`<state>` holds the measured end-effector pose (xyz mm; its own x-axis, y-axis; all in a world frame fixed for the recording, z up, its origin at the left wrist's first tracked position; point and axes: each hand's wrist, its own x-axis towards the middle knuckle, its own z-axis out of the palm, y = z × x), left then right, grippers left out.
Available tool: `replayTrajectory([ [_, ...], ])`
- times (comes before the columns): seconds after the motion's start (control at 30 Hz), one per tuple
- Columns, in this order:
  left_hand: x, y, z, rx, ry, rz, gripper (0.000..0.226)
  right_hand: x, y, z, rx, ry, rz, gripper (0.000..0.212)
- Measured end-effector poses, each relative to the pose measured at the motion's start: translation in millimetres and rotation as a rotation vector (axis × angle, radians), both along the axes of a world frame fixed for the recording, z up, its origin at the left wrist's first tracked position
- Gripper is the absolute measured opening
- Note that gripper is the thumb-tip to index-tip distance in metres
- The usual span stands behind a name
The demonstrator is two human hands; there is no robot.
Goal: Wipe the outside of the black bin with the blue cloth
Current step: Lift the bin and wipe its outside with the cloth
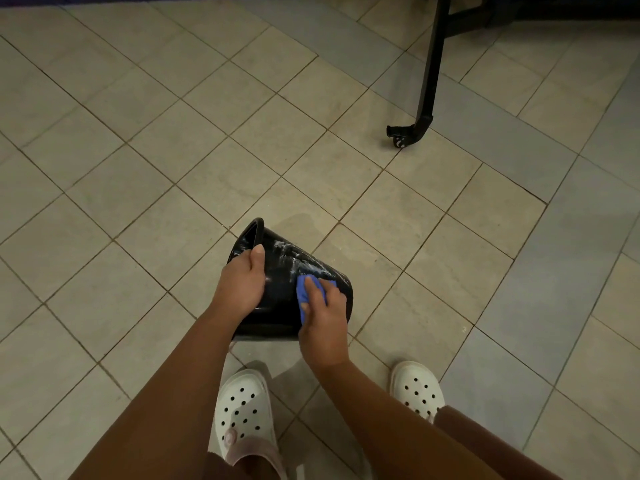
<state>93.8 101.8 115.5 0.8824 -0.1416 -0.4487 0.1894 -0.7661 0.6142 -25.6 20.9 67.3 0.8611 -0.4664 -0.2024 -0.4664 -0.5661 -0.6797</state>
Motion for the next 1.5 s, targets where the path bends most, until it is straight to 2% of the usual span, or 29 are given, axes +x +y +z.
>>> replayTrajectory([
  [0.1,-2,-1,1,-0.02,0.001,-0.011,0.046,13,-10,-6,-0.045,-0.05,0.037,0.054],
  [0.23,-2,0,0,-0.04,-0.001,0.047,0.049,24,-20,0,0.092,0.056,0.001,0.051],
  [0.33,-1,2,-1,-0.039,-0.007,0.051,0.052,18,-21,1,0.067,0.12,-0.063,0.057],
  [0.47,0,1,-1,-0.021,0.003,0.022,0.051,7,-2,-5,-0.036,-0.035,-0.002,0.045],
  [0.57,-1,2,0,-0.026,0.018,0.0,0.05,15,-7,-5,-0.005,-0.157,0.081,0.042],
  [0.67,-2,1,2,-0.04,0.013,-0.005,0.048,23,-26,-10,0.077,-0.087,0.102,0.042],
  [0.87,-2,-2,4,-0.012,0.008,-0.007,0.05,22,-34,-5,0.036,0.119,0.031,0.048],
  [0.97,0,-3,5,-0.008,0.003,-0.019,0.049,18,-35,-6,-0.238,0.034,0.007,0.045],
  [1.0,0,-3,4,-0.006,-0.004,-0.031,0.049,16,-36,-7,-0.262,-0.023,0.002,0.045],
  [1.07,0,-4,3,-0.003,-0.024,-0.047,0.049,12,-33,-7,-0.124,-0.084,-0.005,0.047],
  [1.17,1,-5,3,-0.005,-0.027,-0.041,0.051,-1,-28,-12,0.094,-0.043,-0.044,0.046],
  [1.3,1,-3,6,-0.041,0.022,-0.017,0.05,-14,-16,-19,0.029,-0.149,0.027,0.042],
  [1.5,-3,0,7,-0.153,0.112,0.018,0.05,9,-19,-13,-0.104,-0.277,0.176,0.038],
])
